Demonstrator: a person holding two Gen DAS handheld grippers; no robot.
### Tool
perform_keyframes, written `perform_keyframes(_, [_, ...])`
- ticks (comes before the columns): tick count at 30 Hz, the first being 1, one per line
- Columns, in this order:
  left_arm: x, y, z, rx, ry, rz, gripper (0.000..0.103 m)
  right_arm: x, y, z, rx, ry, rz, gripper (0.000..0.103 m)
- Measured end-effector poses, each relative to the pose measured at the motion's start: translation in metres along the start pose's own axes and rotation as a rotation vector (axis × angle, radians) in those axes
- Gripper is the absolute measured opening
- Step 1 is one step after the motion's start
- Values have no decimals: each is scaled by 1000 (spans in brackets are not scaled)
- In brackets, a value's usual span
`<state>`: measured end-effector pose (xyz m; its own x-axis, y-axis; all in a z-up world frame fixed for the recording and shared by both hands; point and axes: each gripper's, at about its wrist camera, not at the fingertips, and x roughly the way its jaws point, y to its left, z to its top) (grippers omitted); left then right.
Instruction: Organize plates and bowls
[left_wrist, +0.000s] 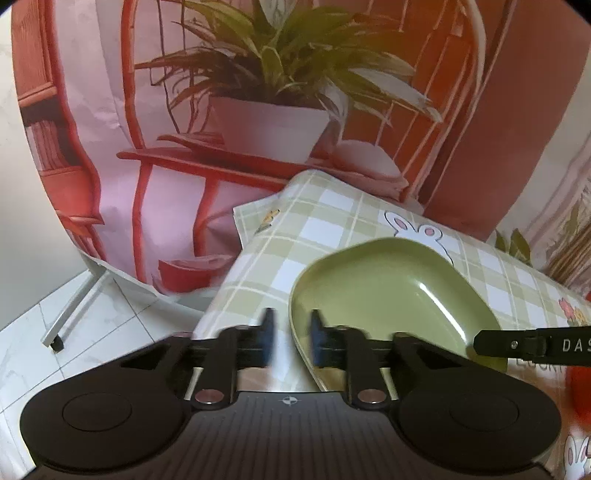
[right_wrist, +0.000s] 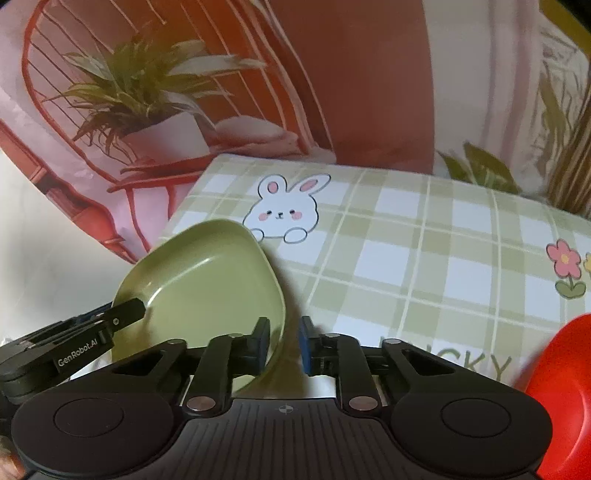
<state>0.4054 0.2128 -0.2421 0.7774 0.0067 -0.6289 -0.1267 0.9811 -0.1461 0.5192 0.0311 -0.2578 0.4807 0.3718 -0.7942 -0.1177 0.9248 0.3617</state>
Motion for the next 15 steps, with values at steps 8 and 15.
perform_keyframes(8, [-17, -1, -9, 9, 1, -1, 11, -18, 2, -6, 33, -1, 27, 7])
perform_keyframes(15, [-62, -3, -5, 17, -9, 5, 11, -63, 14, -14, 36, -20, 71, 7])
